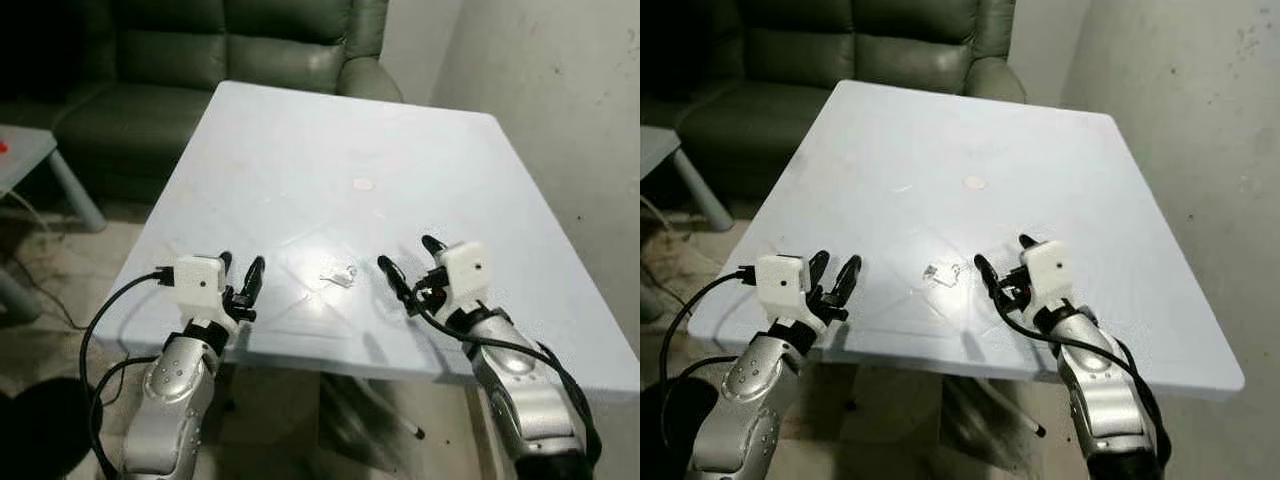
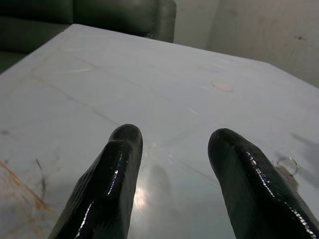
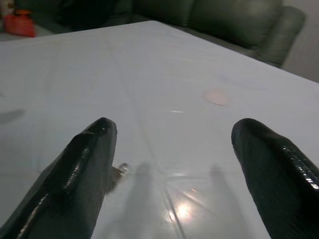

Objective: Hang keys on a hook

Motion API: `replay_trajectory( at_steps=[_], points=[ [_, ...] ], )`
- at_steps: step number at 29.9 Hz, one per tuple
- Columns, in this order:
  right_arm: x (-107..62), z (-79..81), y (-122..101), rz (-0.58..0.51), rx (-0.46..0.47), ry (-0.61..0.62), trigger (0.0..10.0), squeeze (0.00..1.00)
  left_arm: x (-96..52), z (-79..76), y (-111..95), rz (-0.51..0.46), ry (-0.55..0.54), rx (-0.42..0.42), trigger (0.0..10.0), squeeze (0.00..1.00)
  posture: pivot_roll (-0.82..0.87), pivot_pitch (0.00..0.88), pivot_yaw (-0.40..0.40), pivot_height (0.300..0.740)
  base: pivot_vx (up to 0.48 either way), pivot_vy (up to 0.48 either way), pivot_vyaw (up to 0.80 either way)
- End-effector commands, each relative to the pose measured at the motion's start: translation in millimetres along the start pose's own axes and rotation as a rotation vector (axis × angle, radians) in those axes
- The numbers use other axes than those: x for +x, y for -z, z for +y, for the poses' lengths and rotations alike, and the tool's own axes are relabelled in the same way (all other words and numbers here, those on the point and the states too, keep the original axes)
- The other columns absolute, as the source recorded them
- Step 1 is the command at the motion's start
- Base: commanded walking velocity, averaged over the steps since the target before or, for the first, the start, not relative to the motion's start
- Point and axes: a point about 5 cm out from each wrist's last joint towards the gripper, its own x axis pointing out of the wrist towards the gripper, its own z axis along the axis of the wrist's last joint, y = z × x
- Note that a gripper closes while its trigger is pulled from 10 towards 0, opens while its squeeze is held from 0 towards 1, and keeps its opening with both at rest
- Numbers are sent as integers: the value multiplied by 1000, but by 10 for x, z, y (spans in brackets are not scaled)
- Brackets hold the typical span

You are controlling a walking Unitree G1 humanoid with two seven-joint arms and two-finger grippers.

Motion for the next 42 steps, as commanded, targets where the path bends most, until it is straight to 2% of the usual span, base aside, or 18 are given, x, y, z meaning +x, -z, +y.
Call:
replay_trajectory(
  at_steps=[1,8,13,17,27,28,29,31,32,33,34,35,36,37,38,39,40,42],
  points=[
    [13,7,30,27,-8,-6,10000,0,-14,-35,-26,-17,15,7,10000,0,68,124,-98,740,0,0,0],
    [48,82,23,32,-18,-24,10000,0,-49,-52,-19,-15,17,10,10000,0,72,132,-102,740,0,0,0],
    [135,123,40,85,-2,12,10000,0,-79,-284,-47,-19,136,26,10000,0,75,167,-105,740,0,0,0],
    [189,174,37,110,10,15,10000,0,-99,-359,-57,-19,149,13,10000,0,85,202,-113,740,0,0,0],
    [269,460,14,133,89,-43,10000,0,-179,-419,-72,-10,141,-2,10000,0,105,242,-127,740,0,0,0],
    [267,469,7,128,98,-45,9059,0,-182,-419,-70,-9,141,-1,10000,0,107,241,-128,740,0,0,0],
    [279,488,-4,126,109,-37,7216,0,-188,-411,-72,-9,139,-2,10000,0,108,240,-129,740,0,0,0],
    [281,493,-7,127,118,-34,7216,0,-191,-410,-74,-9,139,-2,10000,0,109,240,-127,740,0,0,0],
    [284,502,-39,103,144,-33,1608,0,-191,-406,-71,-6,137,4,10000,0,110,237,-128,740,0,0,0],
    [297,513,-64,93,158,-34,2392,0,-185,-402,-75,-6,136,4,10000,0,110,235,-129,740,0,0,0],
    [321,526,-90,86,169,-35,0,0,-177,-402,-83,-8,136,2,10000,0,111,233,-129,740,0,0,0],
    [327,529,-99,84,169,-34,0,0,-174,-403,-85,-8,136,2,10000,0,111,233,-129,740,0,0,0],
    [340,533,-107,85,184,-31,1804,0,-170,-405,-87,-9,136,2,10000,0,113,232,-129,740,0,0,0],
    [354,538,-116,85,199,-27,549,0,-166,-408,-89,-8,136,3,10000,0,114,231,-129,740,0,0,0],
    [354,538,-116,85,199,-27,549,0,-166,-408,-89,-8,136,3,10000,0,114,231,-129,740,0,0,0],
    [359,538,-120,86,205,-25,1137,0,-165,-410,-90,-9,137,3,10000,0,116,230,-130,740,0,0,0],
    [361,539,-143,67,218,-19,0,0,-167,-411,-93,-10,137,2,10000,0,116,229,-130,740,0,0,0],
    [362,536,-150,68,225,-14,0,0,-170,-411,-93,-9,136,5,10000,0,118,229,-130,740,0,0,0]
  ],
)
